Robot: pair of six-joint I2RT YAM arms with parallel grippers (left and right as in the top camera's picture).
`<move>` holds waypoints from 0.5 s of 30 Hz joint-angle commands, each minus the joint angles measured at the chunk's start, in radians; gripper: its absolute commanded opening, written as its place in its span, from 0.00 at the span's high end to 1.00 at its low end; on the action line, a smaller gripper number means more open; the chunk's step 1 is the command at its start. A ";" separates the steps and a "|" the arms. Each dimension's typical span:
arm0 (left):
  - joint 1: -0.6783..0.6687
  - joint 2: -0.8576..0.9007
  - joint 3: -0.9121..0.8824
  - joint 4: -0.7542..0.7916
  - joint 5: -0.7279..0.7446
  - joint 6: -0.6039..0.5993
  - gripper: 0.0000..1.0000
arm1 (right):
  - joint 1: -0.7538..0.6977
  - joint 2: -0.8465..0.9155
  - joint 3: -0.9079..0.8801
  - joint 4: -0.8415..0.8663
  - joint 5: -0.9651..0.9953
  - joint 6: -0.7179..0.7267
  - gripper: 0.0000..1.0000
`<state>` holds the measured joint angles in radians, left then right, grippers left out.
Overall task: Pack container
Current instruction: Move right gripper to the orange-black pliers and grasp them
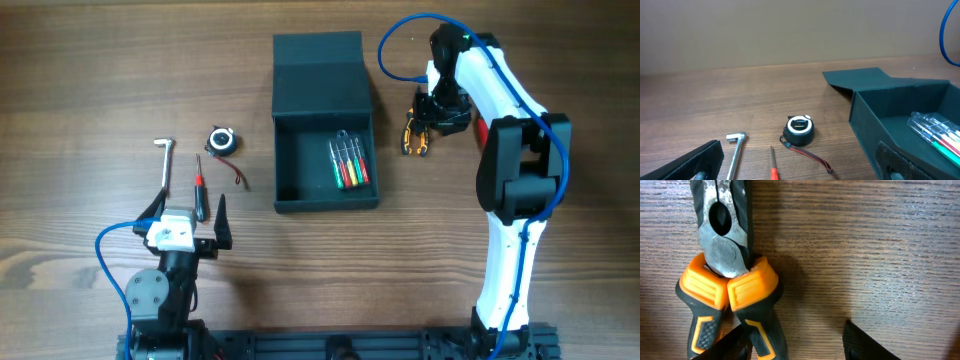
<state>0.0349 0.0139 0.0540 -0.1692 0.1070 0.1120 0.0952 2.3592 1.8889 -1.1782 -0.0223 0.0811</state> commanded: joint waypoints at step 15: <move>0.005 -0.006 -0.004 0.000 0.019 0.015 0.00 | 0.003 0.013 -0.016 0.023 -0.059 0.001 0.96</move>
<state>0.0349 0.0139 0.0540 -0.1688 0.1070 0.1120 0.0948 2.3592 1.8893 -1.1633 -0.0620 0.0841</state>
